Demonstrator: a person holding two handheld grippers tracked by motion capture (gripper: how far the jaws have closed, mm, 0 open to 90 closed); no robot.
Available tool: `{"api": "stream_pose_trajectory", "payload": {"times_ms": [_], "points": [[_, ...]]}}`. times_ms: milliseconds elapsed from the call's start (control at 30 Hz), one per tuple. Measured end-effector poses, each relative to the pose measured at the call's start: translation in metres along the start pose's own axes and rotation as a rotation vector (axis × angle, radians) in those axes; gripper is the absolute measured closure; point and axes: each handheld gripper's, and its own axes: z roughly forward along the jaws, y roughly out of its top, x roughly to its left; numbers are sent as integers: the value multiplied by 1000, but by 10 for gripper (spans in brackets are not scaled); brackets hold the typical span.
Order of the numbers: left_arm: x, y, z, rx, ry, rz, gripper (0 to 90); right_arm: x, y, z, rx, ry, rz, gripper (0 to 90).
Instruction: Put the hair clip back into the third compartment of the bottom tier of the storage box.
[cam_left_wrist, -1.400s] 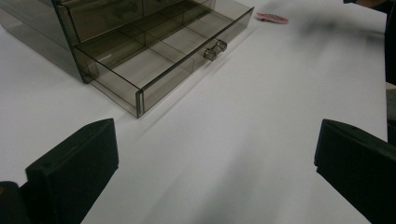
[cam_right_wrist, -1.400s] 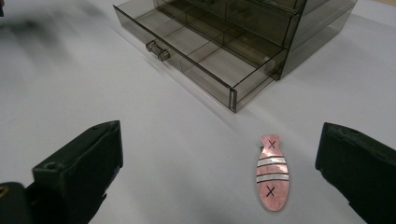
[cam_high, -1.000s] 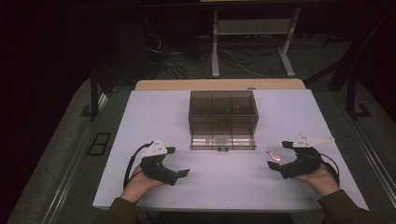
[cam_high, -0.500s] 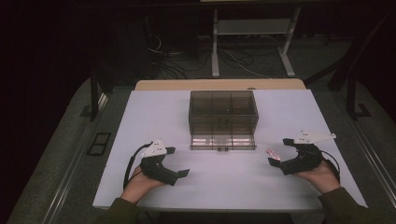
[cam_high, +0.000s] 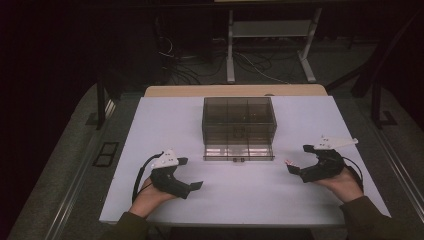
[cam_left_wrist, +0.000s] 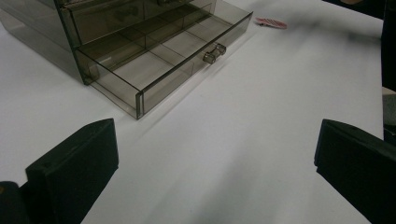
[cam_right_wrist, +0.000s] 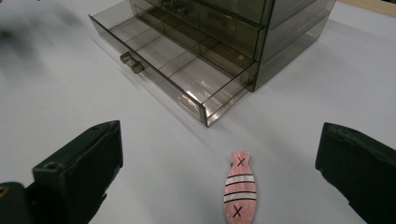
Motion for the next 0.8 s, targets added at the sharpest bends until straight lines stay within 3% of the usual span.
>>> {"api": "stream_pose_trajectory", "payload": {"times_ms": [800], "points": [[1,0,-1,-12,-2,-8,0,-20,8,12,37,-4,12,3]]}}
